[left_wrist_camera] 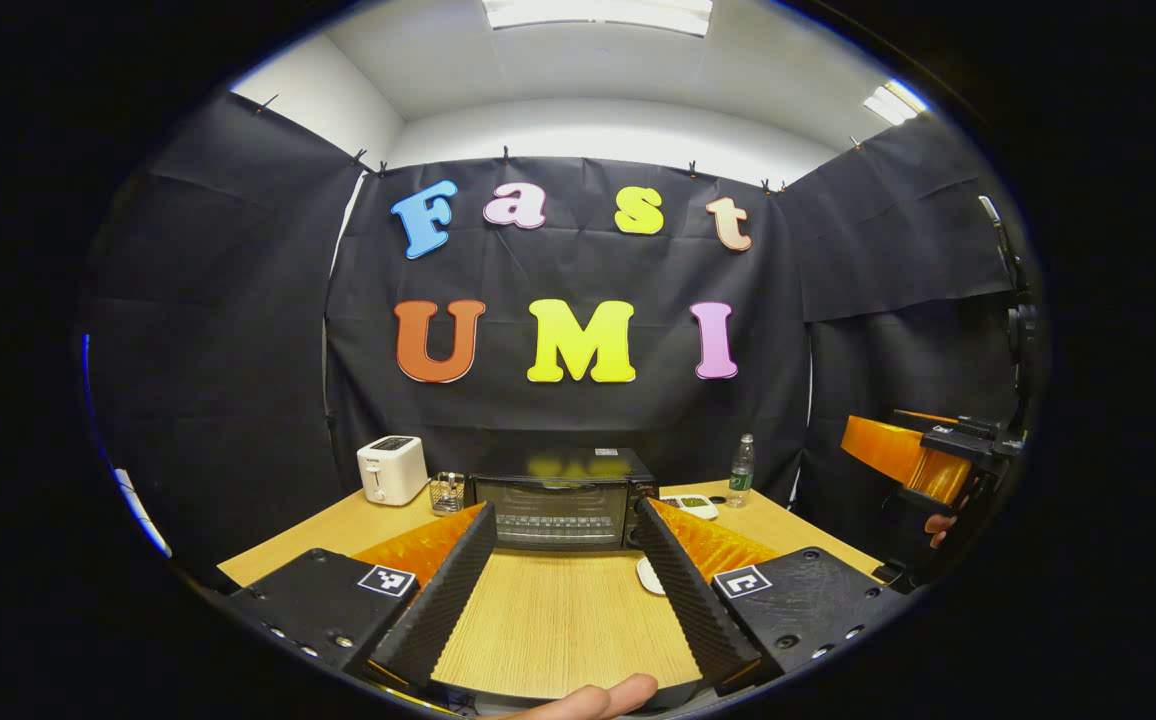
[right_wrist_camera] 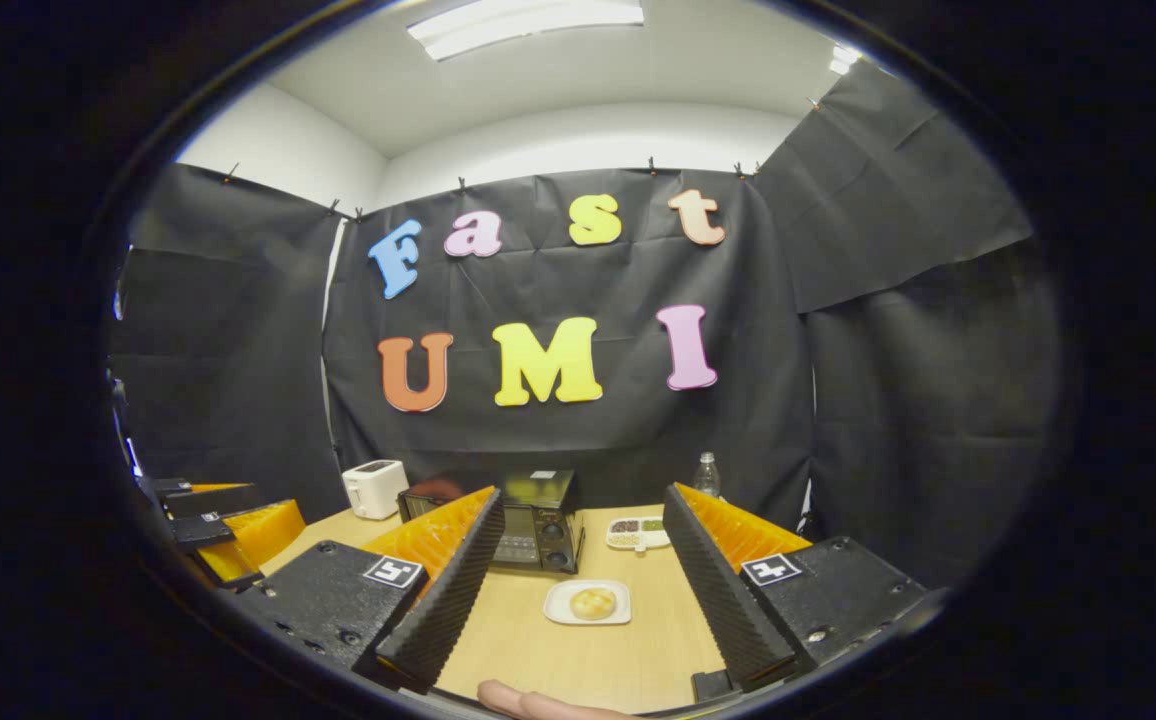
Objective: Open the electric oven with the left hand, put the food in, and close the electric oven.
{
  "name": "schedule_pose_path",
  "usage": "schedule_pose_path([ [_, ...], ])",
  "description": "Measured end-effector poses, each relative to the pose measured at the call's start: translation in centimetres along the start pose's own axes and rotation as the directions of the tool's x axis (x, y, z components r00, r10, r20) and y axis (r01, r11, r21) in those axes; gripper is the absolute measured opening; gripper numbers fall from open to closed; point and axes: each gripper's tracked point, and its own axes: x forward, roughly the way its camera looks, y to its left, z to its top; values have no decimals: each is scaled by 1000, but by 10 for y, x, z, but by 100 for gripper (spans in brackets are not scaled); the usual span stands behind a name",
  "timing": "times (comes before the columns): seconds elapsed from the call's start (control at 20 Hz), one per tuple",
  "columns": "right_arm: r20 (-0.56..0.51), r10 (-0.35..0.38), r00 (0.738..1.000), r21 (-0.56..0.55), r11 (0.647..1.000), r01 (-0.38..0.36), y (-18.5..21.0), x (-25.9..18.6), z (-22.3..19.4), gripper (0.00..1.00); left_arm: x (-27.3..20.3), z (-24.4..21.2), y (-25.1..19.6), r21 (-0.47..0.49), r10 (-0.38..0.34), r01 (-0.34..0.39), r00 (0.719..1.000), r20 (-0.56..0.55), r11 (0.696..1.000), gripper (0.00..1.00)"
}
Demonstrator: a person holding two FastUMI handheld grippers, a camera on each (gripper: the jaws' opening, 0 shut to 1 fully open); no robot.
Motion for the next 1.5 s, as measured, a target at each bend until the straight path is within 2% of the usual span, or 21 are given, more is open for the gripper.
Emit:
schedule_pose_path([
  [0.35, -4, 20, 1000, 3, 1000, -20, -3, 5, -9, 98, 21, -10, 3, -5, -6, 6, 1000, -8, 1000, 93],
  [0.55, 16, 23, 1000, 17, 1000, -23, -15, 13, -14, 98, 53, -8, 17, -24, 18, -18, 1000, -2, 1000, 93],
  [0.75, 25, 65, 998, 48, 997, -67, -20, 18, -22, 98, 101, -2, 24, -33, 15, -15, 1000, 0, 999, 93],
  [0.95, 64, 39, 997, 29, 999, -41, -38, 26, -16, 98, 158, -9, 28, -1, 4, -4, 1000, -28, 1000, 93],
  [1.1, 94, 32, 995, 31, 999, -36, -44, 32, -16, 98, 208, -25, 24, -23, -10, 8, 998, -70, 1000, 93],
  [1.25, 62, 51, 997, 45, 998, -53, -49, 42, -32, 98, 265, -48, 18, -21, -33, 31, 991, -131, 999, 93],
  [1.5, -1, 17, 1000, 52, 998, -17, -74, 57, -56, 98, 338, -95, 23, 6, -23, 26, 969, -245, 1000, 93],
])
